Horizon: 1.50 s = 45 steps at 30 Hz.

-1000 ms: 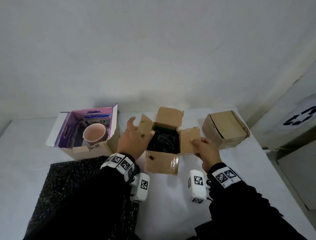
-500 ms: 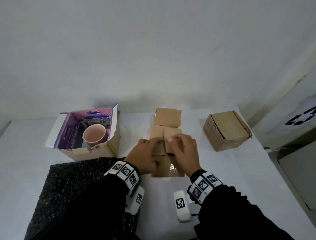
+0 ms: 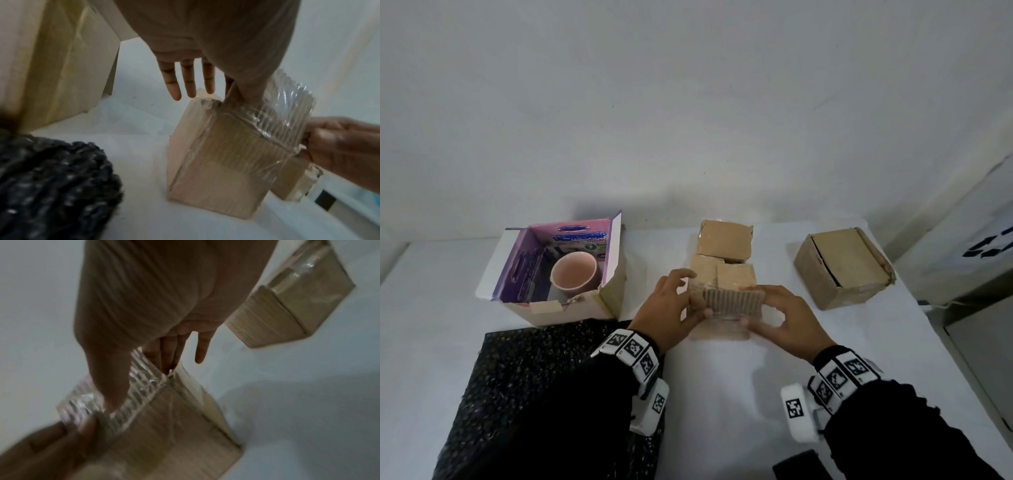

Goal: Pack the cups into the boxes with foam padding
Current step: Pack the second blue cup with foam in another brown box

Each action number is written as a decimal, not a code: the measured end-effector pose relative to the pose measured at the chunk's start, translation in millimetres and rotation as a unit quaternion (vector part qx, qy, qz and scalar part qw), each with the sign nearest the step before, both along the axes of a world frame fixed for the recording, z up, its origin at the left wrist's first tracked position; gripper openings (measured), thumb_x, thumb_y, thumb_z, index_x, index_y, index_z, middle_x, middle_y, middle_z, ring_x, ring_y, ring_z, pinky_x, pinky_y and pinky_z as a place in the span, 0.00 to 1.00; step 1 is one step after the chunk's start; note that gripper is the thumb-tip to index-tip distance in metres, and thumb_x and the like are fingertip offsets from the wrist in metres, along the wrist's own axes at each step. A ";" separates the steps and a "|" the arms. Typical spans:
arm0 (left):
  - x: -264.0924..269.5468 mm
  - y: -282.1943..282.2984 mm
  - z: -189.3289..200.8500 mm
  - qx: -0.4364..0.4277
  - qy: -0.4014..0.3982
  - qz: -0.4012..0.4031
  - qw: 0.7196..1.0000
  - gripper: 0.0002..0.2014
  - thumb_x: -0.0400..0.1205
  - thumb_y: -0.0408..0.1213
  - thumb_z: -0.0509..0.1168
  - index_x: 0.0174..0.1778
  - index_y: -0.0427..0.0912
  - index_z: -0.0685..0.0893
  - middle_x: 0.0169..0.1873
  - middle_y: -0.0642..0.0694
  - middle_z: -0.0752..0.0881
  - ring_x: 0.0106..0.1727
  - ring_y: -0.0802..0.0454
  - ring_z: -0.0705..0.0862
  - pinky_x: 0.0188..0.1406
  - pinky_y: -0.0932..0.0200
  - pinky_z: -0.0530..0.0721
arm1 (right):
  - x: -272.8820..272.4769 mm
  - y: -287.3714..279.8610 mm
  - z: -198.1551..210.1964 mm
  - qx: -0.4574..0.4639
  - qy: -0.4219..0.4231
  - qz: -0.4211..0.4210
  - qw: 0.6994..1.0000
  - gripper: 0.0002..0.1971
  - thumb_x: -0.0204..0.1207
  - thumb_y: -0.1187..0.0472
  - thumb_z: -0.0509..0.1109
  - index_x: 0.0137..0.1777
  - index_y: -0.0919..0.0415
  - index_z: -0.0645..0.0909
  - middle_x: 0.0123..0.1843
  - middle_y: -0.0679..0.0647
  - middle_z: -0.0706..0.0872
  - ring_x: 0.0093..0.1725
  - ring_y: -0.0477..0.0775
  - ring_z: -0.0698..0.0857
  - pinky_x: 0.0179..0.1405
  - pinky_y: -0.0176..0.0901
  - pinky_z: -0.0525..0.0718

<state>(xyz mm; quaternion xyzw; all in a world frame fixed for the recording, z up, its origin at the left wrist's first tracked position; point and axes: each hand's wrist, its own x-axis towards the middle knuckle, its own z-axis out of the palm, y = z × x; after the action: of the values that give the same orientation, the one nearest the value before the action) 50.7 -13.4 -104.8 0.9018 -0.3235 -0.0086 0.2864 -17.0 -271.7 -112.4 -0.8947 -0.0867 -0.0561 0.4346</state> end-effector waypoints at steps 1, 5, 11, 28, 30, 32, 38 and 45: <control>1.1 -3.4 -0.7 -0.017 0.030 0.025 0.999 0.22 0.76 0.62 0.63 0.50 0.46 0.82 0.69 0.49 0.70 0.58 0.50 0.80 0.52 0.55 0.82 | 2.1 4.6 0.5 0.056 0.006 -0.051 0.997 0.20 0.68 0.39 0.76 0.57 0.47 0.87 0.58 0.40 0.87 0.61 0.40 0.82 0.61 0.46 0.83; 7.1 -9.6 -0.7 -0.064 0.148 0.149 0.976 0.38 0.71 0.56 0.75 0.72 0.46 0.67 0.62 0.52 0.76 0.43 0.56 0.86 0.48 0.52 0.86 | 16.3 20.7 1.4 0.089 -0.004 -0.139 0.986 0.15 0.65 0.50 0.83 0.45 0.49 0.81 0.48 0.42 0.86 0.50 0.43 0.83 0.47 0.41 0.82; 16.3 -7.1 6.1 0.033 0.215 0.176 0.960 0.32 0.70 0.60 0.74 0.66 0.50 0.76 0.50 0.56 0.88 0.52 0.55 0.84 0.51 0.56 0.81 | 58.4 8.0 5.3 0.123 0.132 -0.181 0.967 0.42 0.59 0.47 0.86 0.70 0.50 0.68 0.62 0.51 0.80 0.58 0.50 0.80 0.55 0.44 0.81; 3.5 -19.9 -16.6 -0.116 0.269 0.249 0.923 0.29 0.61 0.65 0.77 0.52 0.55 0.78 0.43 0.57 0.88 0.29 0.58 0.88 0.44 0.46 0.88 | 77.9 27.5 59.3 -0.118 -0.066 0.026 0.990 0.06 0.75 0.50 0.75 0.48 0.47 0.90 0.45 0.40 0.89 0.45 0.41 0.84 0.51 0.42 0.78; 0.4 -21.1 -17.4 -0.133 0.268 0.251 0.921 0.29 0.62 0.65 0.76 0.52 0.55 0.78 0.44 0.57 0.88 0.30 0.57 0.89 0.44 0.46 0.88 | 59.2 31.1 40.1 -0.198 -0.103 0.044 0.974 0.05 0.77 0.53 0.72 0.47 0.47 0.90 0.44 0.43 0.90 0.43 0.47 0.84 0.49 0.48 0.79; -1.8 -21.9 -18.2 -0.148 0.271 0.244 0.920 0.27 0.63 0.63 0.76 0.52 0.55 0.78 0.44 0.56 0.88 0.30 0.56 0.89 0.44 0.46 0.89 | 44.4 33.4 20.9 -0.257 -0.139 0.054 0.955 0.05 0.75 0.59 0.72 0.46 0.52 0.89 0.44 0.48 0.90 0.41 0.53 0.85 0.43 0.51 0.80; -6.7 -15.5 -21.9 -0.171 0.273 0.210 0.923 0.41 0.73 0.52 0.73 0.80 0.51 0.61 0.50 0.58 0.86 0.32 0.55 0.90 0.48 0.46 0.88 | 6.1 35.6 3.8 -0.292 -0.184 0.039 0.938 0.10 0.75 0.57 0.69 0.53 0.58 0.85 0.55 0.51 0.87 0.55 0.55 0.83 0.49 0.47 0.78; -13.6 -5.8 -5.6 -0.065 0.181 0.086 0.978 0.37 0.79 0.47 0.70 0.82 0.57 0.60 0.63 0.50 0.78 0.42 0.63 0.86 0.53 0.57 0.85 | 2.5 41.9 -1.3 -0.352 -0.113 0.046 0.928 0.31 0.77 0.49 0.63 0.78 0.61 0.69 0.80 0.56 0.69 0.79 0.57 0.67 0.75 0.52 0.67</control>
<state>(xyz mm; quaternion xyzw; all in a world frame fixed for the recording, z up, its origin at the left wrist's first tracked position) 37.1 -19.1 -110.4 0.8890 -0.1876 -0.1261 0.3984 -14.5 -229.8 -113.7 -0.9728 -0.1906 -0.1031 0.0813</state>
